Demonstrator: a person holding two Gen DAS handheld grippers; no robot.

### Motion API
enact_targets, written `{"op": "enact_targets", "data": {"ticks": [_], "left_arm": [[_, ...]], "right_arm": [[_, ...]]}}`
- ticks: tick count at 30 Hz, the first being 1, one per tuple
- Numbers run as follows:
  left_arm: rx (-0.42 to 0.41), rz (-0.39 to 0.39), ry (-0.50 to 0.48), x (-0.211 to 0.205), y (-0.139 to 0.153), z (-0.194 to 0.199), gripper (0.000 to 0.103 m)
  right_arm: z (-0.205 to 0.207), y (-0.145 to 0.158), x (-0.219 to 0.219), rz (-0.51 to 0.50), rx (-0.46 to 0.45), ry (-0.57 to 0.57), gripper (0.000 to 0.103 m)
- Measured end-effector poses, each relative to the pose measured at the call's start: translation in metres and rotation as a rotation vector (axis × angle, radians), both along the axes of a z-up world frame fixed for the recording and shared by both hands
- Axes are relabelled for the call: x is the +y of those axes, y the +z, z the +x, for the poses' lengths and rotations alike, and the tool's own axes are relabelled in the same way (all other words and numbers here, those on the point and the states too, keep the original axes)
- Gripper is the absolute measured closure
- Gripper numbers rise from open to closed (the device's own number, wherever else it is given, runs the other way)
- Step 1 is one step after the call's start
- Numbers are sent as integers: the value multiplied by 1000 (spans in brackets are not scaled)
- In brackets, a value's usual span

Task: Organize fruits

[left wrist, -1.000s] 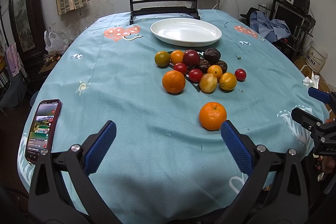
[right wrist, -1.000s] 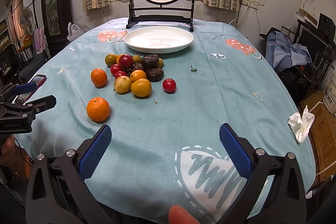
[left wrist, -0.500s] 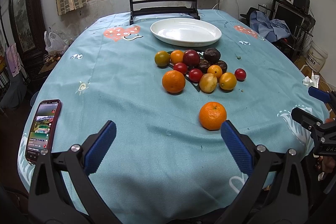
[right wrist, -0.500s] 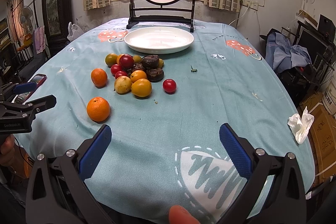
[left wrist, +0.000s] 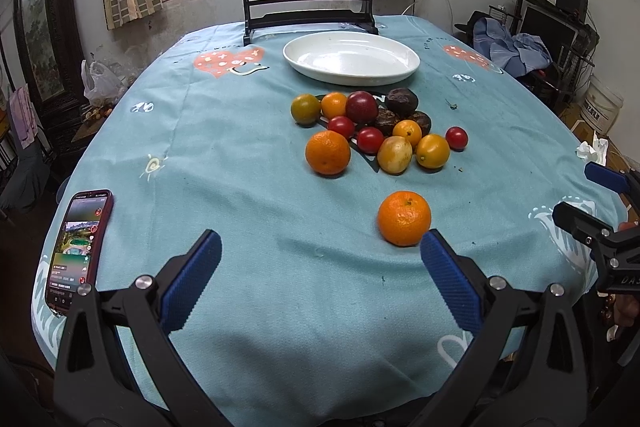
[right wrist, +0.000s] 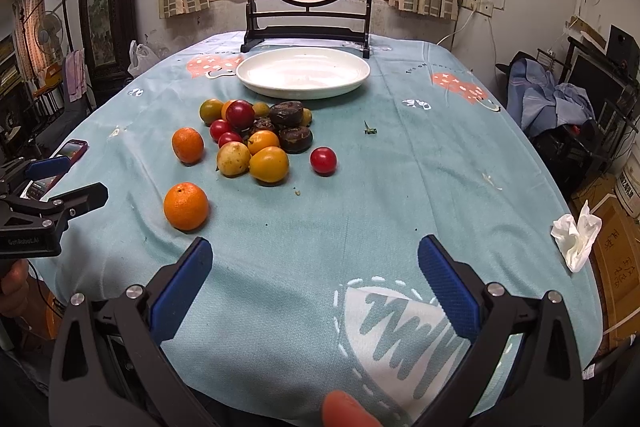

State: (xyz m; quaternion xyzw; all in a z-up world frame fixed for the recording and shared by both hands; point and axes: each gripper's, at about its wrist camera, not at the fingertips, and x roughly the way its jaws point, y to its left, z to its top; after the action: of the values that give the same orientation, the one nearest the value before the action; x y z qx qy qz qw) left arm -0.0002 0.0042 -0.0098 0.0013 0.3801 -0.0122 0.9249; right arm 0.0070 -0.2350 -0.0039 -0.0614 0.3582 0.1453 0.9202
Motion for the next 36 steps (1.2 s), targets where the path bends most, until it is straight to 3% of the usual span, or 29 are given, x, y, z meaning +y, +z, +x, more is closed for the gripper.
{"op": "enact_targets", "data": {"ticks": [7, 12, 16, 20, 27, 32, 36], "left_arm": [[-5, -5, -71, -7, -10, 3, 2], [1, -25, -152, -13, -19, 6, 2], [0, -32, -194, -13, -24, 5, 2], [-6, -33, -205, -11, -28, 6, 2], [5, -47, -210, -4, -33, 12, 2], [18, -60, -215, -3, -37, 16, 2], [30, -63, -223, -7, -40, 20, 2]], "right_arm": [[32, -14, -9, 48, 48, -14, 1], [70, -28, 5, 59, 111, 46, 23], [89, -38, 34, 42, 155, 141, 26], [107, -47, 62, -6, 173, 206, 38], [134, -60, 77, -46, 217, 214, 44], [140, -64, 80, -55, 217, 217, 59], [130, -57, 72, -30, 188, 197, 60]]}}
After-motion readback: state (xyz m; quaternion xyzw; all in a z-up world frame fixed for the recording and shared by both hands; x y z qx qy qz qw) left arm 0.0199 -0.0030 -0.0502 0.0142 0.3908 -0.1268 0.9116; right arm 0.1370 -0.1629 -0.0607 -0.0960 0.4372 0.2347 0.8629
